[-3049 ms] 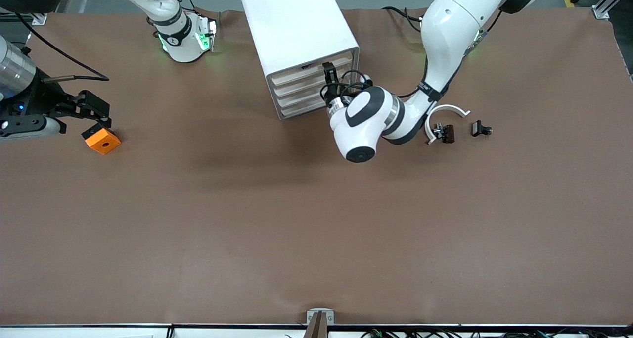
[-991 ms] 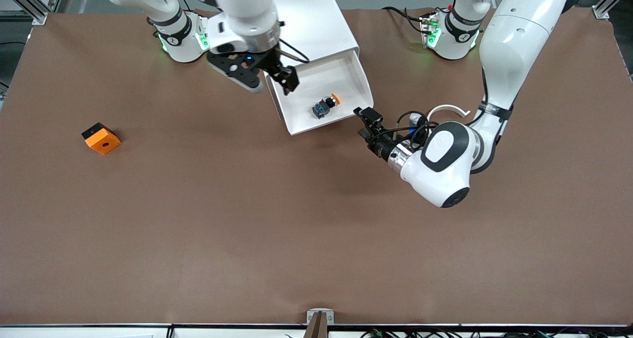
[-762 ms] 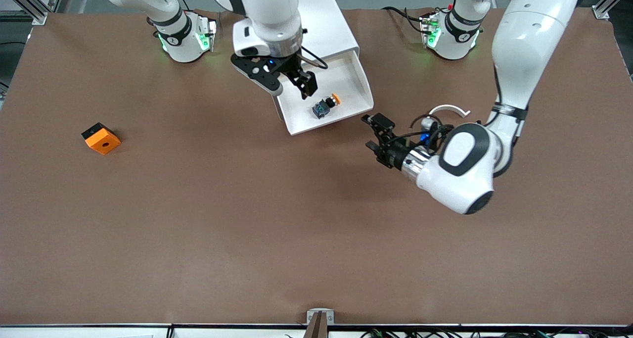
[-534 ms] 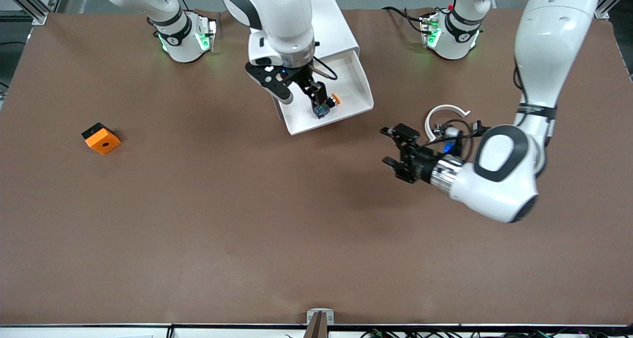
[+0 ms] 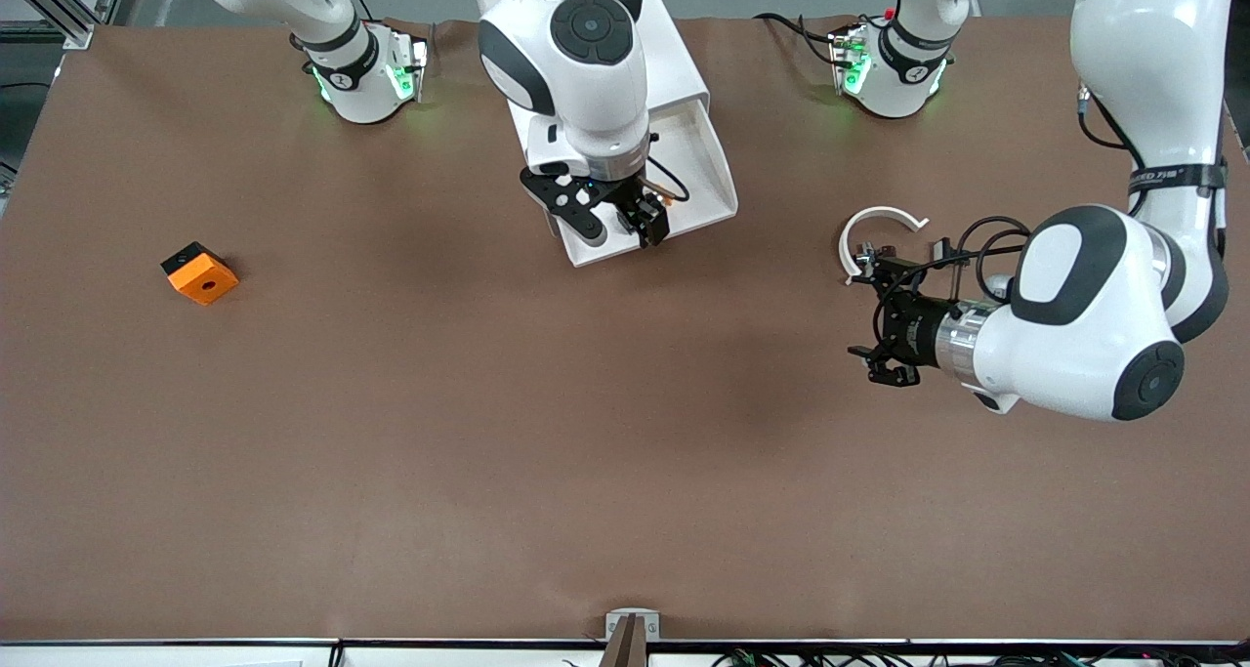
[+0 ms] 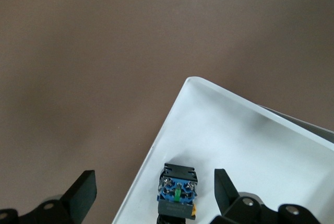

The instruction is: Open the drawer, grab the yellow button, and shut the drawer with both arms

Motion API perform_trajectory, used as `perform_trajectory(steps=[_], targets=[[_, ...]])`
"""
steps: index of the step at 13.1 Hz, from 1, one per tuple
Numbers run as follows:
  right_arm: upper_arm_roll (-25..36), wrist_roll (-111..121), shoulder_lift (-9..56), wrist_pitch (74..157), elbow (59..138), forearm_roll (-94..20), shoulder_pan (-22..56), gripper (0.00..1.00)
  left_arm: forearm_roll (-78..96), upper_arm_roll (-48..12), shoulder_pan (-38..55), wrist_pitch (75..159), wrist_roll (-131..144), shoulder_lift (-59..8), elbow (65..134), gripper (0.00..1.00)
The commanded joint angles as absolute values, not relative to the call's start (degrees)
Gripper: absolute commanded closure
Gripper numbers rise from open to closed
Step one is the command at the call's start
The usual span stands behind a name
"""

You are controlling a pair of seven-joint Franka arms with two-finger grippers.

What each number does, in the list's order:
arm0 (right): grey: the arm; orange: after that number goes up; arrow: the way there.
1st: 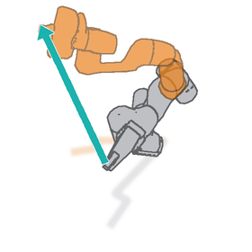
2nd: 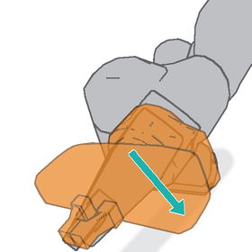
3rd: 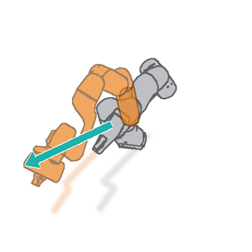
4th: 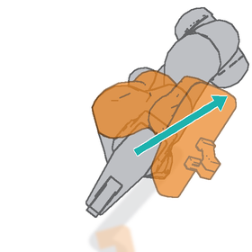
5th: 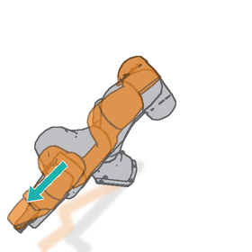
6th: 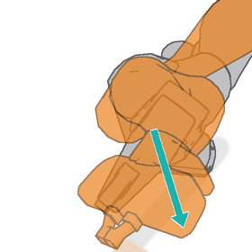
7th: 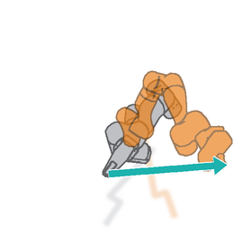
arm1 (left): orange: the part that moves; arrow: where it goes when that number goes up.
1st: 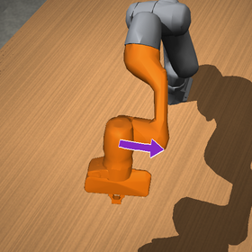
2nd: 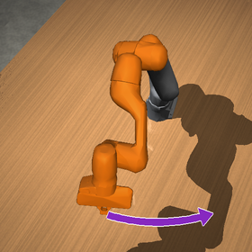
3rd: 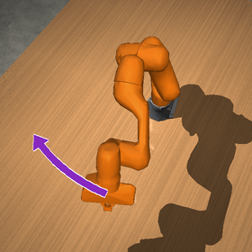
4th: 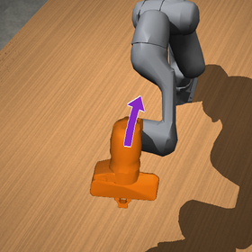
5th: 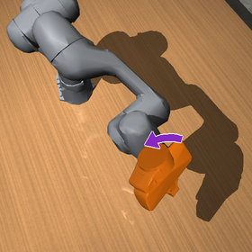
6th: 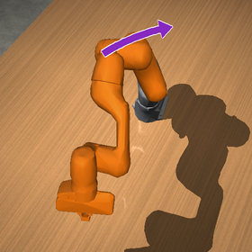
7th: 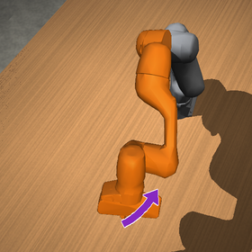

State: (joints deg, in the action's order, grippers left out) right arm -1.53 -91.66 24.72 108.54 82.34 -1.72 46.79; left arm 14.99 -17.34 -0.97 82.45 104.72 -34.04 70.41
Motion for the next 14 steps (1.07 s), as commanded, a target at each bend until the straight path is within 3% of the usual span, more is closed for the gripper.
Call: perform_trajectory(steps=[1,8,13,14], targets=[[-1.1,-92.3,26.3,107.8,80.4,-2.0,47.5,0.0,12.1,-17.3,-0.9,84.8,98.0,-32.3,70.8,0.0],[-1.1,-92.2,27.5,105.0,81.0,-2.5,49.6,0.0,5.9,-18.2,1.1,93.6,78.2,-33.0,71.6,0.0],[-1.2,-91.6,28.6,104.7,81.1,-2.7,49.7,0.0,5.4,-18.6,3.7,99.7,67.0,-34.0,77.3,0.0],[-1.2,-91.5,28.7,104.8,81.1,-2.8,49.8,0.15,4.7,-18.6,4.6,101.9,67.1,-33.8,79.2,0.0]])
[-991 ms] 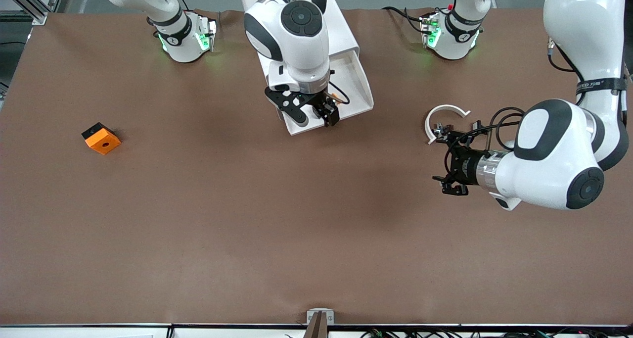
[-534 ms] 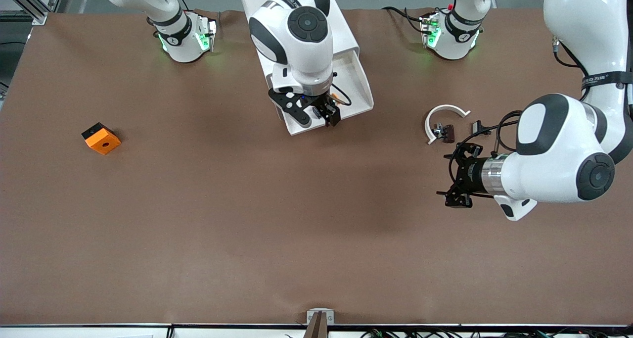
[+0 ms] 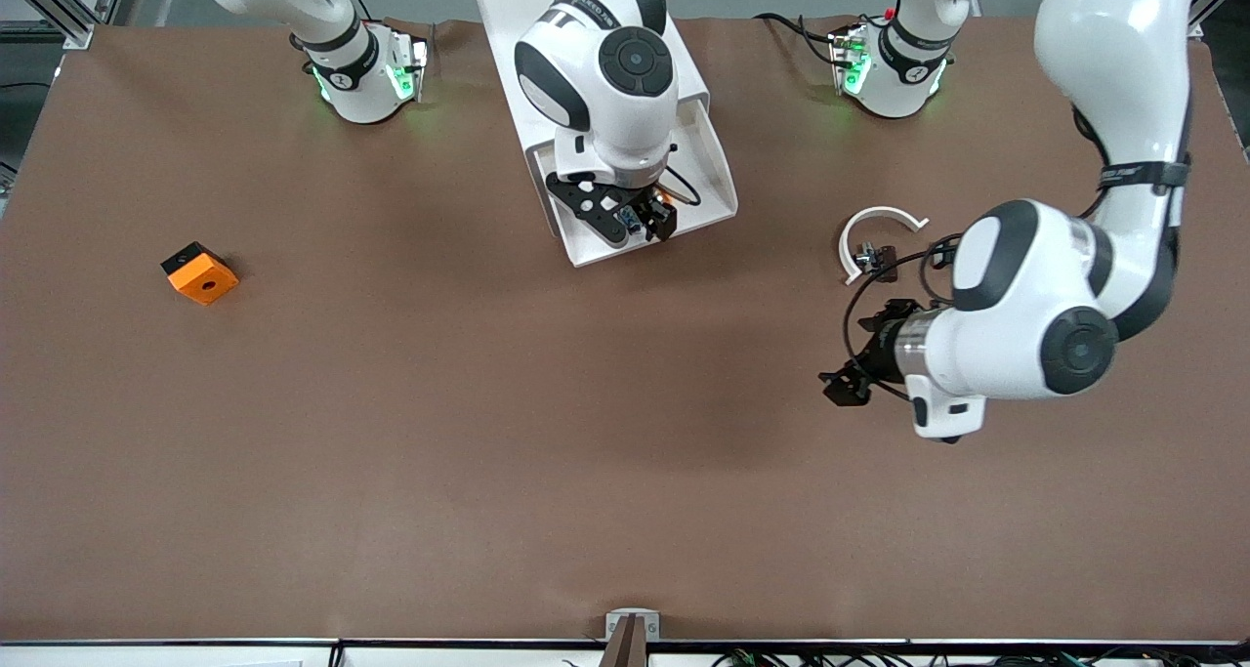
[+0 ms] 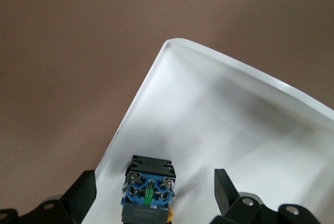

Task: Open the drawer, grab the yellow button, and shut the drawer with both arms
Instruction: 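Lift the button out with the right gripper while the left gripper pushes drawer shut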

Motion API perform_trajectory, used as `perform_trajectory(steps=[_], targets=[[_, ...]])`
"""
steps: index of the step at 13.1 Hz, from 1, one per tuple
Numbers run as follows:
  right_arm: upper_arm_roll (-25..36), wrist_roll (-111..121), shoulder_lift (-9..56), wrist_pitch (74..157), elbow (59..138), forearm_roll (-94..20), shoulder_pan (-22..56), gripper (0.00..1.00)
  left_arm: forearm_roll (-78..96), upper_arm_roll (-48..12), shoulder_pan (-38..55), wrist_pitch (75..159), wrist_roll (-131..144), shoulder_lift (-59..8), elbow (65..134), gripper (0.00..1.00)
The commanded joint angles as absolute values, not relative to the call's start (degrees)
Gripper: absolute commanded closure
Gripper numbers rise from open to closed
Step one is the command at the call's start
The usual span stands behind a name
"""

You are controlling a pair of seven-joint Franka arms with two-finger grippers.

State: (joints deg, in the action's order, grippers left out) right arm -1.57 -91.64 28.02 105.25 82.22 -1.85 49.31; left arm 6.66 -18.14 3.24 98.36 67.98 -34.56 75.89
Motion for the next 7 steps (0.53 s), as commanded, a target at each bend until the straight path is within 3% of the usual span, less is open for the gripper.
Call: perform_trajectory(steps=[1,4,7], targets=[[-1.2,-91.5,28.7,104.9,81.1,-3.4,49.8,0.33,4.6,-18.6,5.3,104.0,67.1,-33.5,80.8,0.0],[-1.2,-90.9,28.7,104.9,80.9,-4.8,49.8,0.68,4.6,-18.7,6.5,105.7,67.6,-32.7,83.0,0.0],[-1.2,-88.1,28.7,104.9,80.9,-5.4,50.2,0.79,3.1,-19.0,8.5,108.7,67.8,-31.4,86.6,0.0]])
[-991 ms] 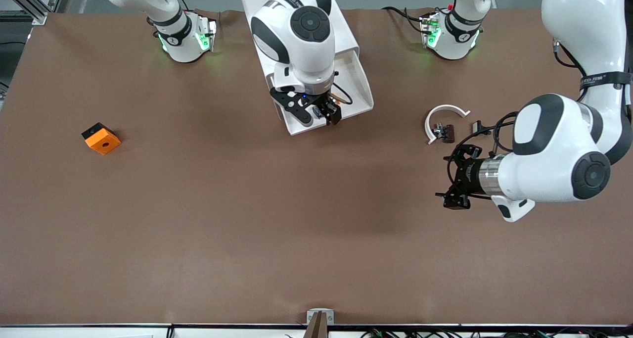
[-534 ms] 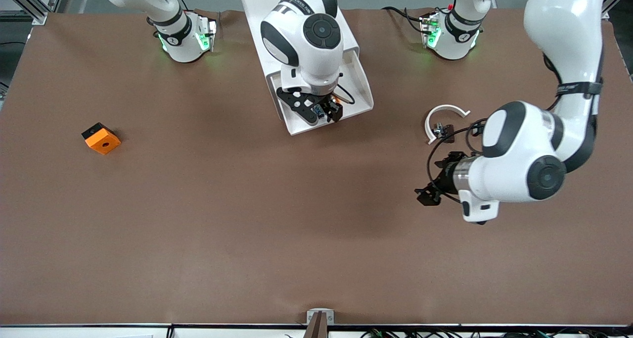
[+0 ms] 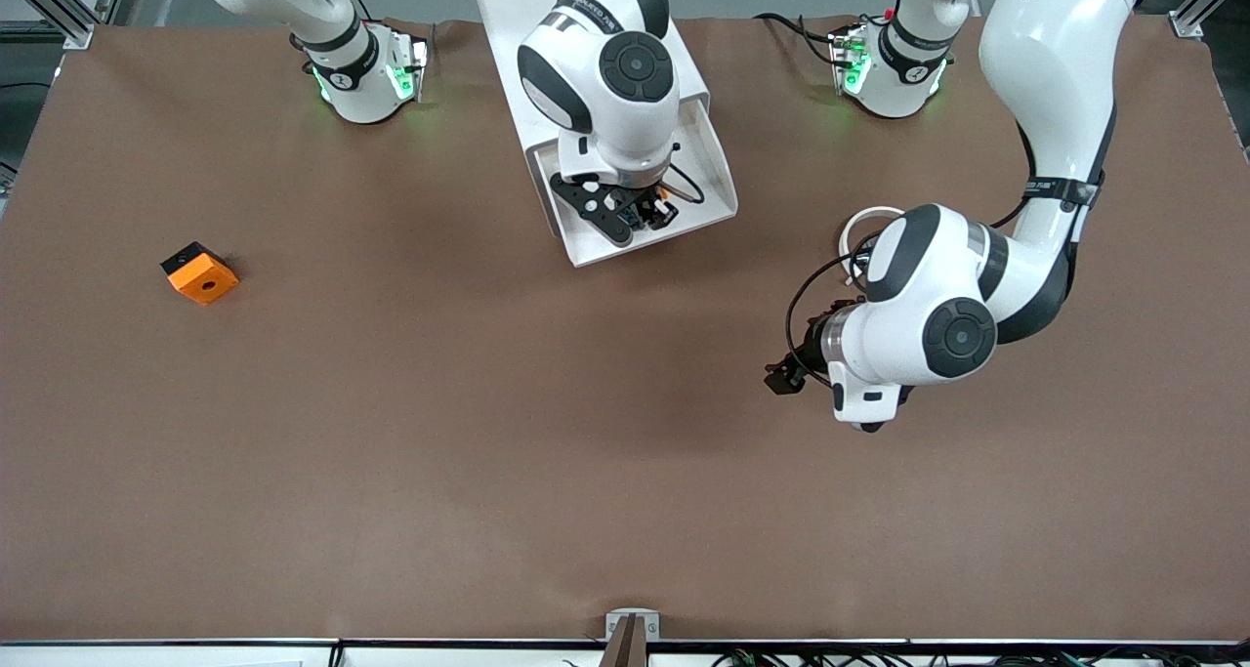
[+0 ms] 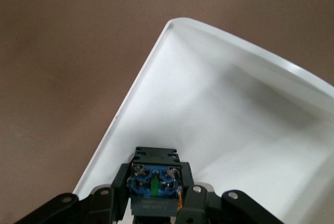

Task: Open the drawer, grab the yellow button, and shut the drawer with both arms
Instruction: 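Lift the button out with the right gripper while the left gripper pushes drawer shut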

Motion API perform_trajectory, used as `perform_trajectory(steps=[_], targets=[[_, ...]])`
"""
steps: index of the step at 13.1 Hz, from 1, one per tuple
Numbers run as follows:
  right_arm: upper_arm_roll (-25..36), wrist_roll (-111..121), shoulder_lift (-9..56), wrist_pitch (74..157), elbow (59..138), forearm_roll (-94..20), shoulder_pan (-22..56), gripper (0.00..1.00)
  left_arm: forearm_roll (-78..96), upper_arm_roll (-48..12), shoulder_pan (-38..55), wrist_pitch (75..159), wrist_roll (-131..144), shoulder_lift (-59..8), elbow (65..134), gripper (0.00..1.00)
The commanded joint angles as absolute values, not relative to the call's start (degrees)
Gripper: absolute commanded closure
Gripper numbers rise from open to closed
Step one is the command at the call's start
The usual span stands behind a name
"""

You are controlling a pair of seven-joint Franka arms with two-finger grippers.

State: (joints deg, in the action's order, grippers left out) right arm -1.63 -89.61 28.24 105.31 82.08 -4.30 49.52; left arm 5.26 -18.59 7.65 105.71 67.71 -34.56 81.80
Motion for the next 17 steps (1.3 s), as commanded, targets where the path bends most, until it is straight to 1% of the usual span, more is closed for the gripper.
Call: perform_trajectory(steps=[1,4,5,8,11,14,17], targets=[[-1.2,-88.1,28.7,104.7,80.7,-5.5,50.1,0.79,3.1,-19.4,8.7,110.6,67.8,-30.1,89.1,0.0],[-1.1,-88.1,27.8,104.0,80.0,-5.8,49.2,0.78,3.1,-22.4,8.7,115.4,67.8,-26.2,95.6,0.0],[-1.2,-87.9,27.5,101.9,79.2,-5.7,48.4,0.78,3.0,-23.4,8.8,116.2,67.8,-25.3,96.9,0.0],[-1.2,-80.4,26.5,91.4,73.5,-5.7,45.4,0.78,2.5,-25.9,9.0,117.0,68.0,-22.2,101.4,0.0],[-0.8,-63.3,22.3,84.4,73.6,-5.6,40.7,0.78,2.4,-28.7,10.3,121.3,70.2,-21.8,104.1,0.0],[-0.6,-44.6,19.7,79.3,74.3,-5.1,31.9,0.78,1.3,-28.7,14.6,122.4,72.2,-22.4,104.5,0.0],[-0.5,-21.4,17.8,79.3,77.7,-2.7,20.6,0.77,1.3,-28.8,17.0,122.4,73.8,-22.4,104.6,0.0]])
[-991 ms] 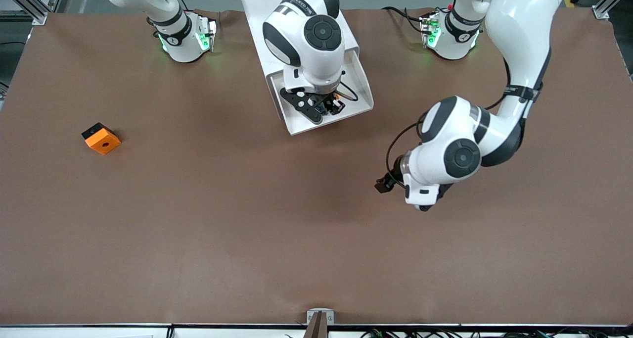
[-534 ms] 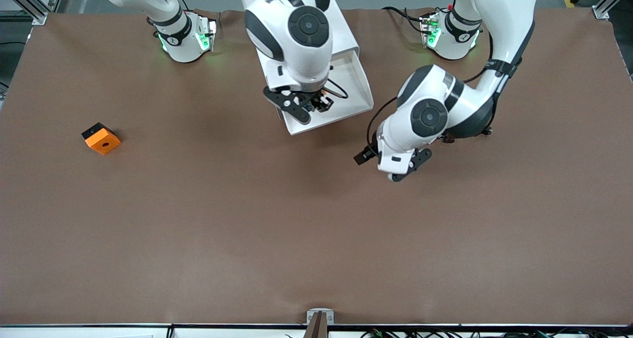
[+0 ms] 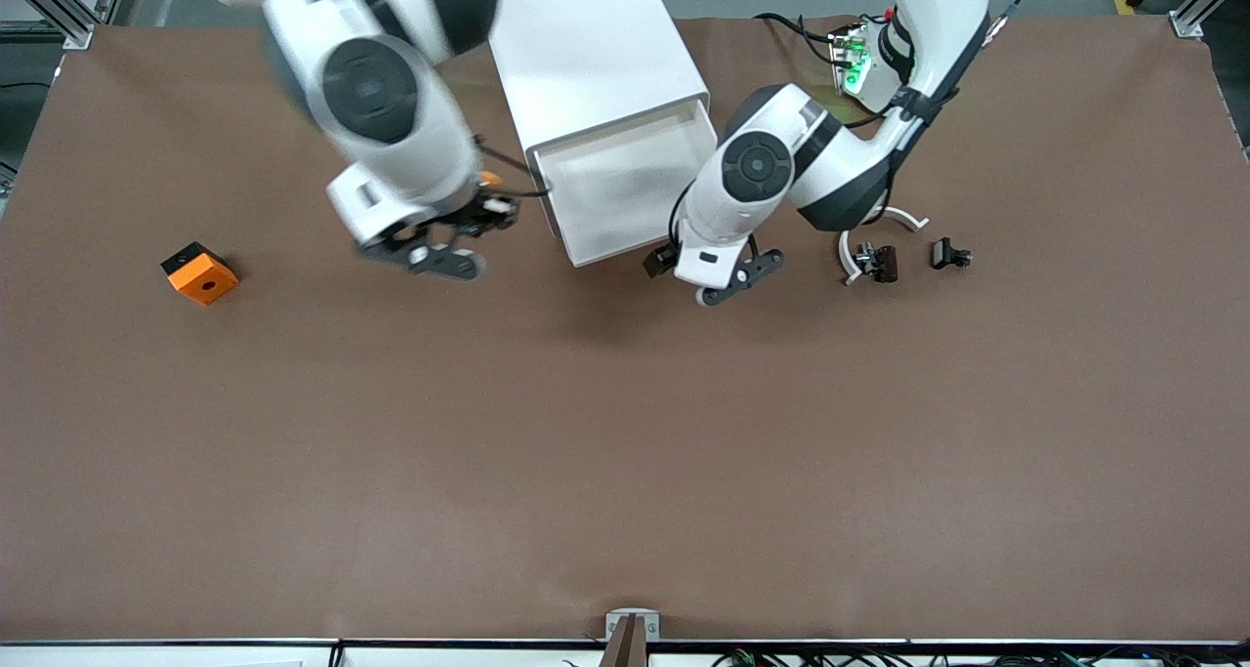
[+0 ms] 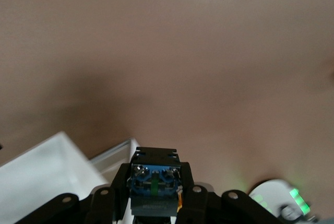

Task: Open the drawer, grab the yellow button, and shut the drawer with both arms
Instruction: 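Lift the button out with the right gripper while the left gripper pushes drawer shut, then lower the button onto the table beside the orange cube with the right gripper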

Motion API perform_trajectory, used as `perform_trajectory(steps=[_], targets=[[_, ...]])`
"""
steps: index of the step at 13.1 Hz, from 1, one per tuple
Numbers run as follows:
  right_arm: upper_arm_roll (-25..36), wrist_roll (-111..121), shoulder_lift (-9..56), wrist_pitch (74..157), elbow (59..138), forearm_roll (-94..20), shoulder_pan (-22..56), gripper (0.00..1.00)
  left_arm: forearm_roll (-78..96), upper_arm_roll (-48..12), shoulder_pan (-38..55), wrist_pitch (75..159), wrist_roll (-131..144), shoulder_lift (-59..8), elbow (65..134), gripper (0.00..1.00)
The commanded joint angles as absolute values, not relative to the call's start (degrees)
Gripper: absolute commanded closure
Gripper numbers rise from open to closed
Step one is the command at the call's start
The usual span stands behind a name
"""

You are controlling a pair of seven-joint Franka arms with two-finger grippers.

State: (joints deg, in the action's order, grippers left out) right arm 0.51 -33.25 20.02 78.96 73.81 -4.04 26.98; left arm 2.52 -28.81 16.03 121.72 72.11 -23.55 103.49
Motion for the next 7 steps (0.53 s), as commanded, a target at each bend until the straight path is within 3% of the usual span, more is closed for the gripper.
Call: perform_trajectory(steps=[1,7], targets=[[-0.6,-15.2,17.8,80.0,78.7,-0.4,17.3,0.76,1.3,-28.8,18.3,122.4,75.3,-22.4,104.6,0.0],[-0.6,7.4,18.2,100.2,92.7,3.2,-0.3,0.71,1.3,-30.8,23.6,122.3,80.6,-21.6,107.0,0.0]])
